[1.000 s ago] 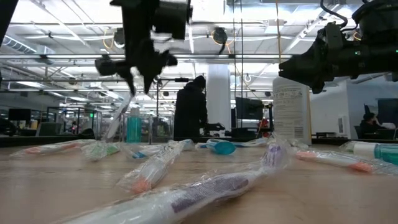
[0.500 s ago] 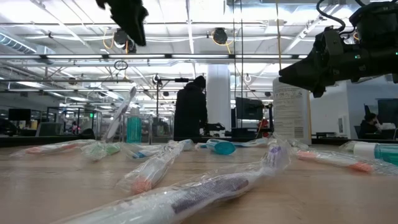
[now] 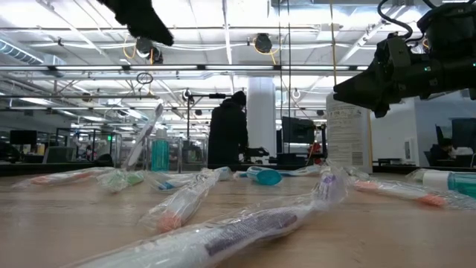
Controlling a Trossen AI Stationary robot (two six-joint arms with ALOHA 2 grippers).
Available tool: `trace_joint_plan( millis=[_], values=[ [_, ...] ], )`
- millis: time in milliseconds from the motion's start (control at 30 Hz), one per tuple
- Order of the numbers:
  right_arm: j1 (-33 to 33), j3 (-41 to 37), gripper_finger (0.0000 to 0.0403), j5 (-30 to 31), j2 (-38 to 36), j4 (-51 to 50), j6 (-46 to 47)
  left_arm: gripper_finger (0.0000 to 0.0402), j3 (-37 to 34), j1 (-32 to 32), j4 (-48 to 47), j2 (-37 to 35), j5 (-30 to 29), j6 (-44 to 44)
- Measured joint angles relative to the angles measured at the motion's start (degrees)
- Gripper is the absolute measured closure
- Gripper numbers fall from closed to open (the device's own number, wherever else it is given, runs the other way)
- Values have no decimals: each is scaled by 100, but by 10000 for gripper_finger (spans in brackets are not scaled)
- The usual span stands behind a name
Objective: Pick & Place toothbrushing station
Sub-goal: Put the top blue toothbrush into the right compartment of the transparent organizer
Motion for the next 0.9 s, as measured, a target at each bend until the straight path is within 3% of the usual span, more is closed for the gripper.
trace_joint_plan(
  millis=[167, 300, 500, 633, 733, 900],
  values=[
    [0, 1, 273, 0, 2, 7, 0, 270, -1235, -163, 1862, -268, 10, -33],
    [0, 1, 273, 0, 2, 9, -11, 270, -1742, -167, 2460, -258, 8, -184],
    [7, -1, 268, -2, 7, 136, -2, 270, -1795, -48, 2780, -267, -4, -75],
    [140, 1, 258, 0, 197, 796, 2, 270, -1793, 29, 3123, -359, 0, 168],
    [287, 120, 257, -1, 563, 1302, -4, 270, -1795, 83, 3099, -341, -1, 268],
    [393, 698, 260, 1, 1465, 1336, -8, 270, -1795, 172, 3128, -345, -1, 290]
  ],
)
